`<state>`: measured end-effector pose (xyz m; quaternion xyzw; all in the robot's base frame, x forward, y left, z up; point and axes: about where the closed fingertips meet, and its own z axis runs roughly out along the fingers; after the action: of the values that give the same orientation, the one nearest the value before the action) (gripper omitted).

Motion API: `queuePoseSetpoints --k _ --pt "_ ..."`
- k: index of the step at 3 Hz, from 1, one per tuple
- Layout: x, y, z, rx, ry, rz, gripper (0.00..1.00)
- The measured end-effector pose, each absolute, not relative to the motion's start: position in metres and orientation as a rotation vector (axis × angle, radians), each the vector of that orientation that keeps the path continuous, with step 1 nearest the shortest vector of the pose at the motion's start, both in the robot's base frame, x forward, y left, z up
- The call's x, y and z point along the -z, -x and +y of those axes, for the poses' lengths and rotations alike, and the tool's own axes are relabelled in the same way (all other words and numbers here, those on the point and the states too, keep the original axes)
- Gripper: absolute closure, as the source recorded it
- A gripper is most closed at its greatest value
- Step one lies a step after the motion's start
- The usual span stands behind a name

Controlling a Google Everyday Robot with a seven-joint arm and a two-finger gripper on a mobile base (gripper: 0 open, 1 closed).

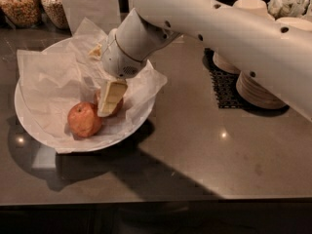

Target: Pick apple from white bowl

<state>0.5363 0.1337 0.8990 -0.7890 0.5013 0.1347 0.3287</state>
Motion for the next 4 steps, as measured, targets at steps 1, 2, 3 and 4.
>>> queuePoseSetpoints --k 1,2,3,4 --pt "-0.8990 -0.5363 0.1337 -0.353 2.065 1.312 0.42" --pt "-0.8990 -0.5363 0.1338 -0.353 2.065 1.312 0.39" --pt "-0.8990 -0.5362 0.1338 -0.353 2.065 1.312 0.15" --pt "-0.8990 -0.5362 0.1338 -0.353 2.065 1.312 0.00"
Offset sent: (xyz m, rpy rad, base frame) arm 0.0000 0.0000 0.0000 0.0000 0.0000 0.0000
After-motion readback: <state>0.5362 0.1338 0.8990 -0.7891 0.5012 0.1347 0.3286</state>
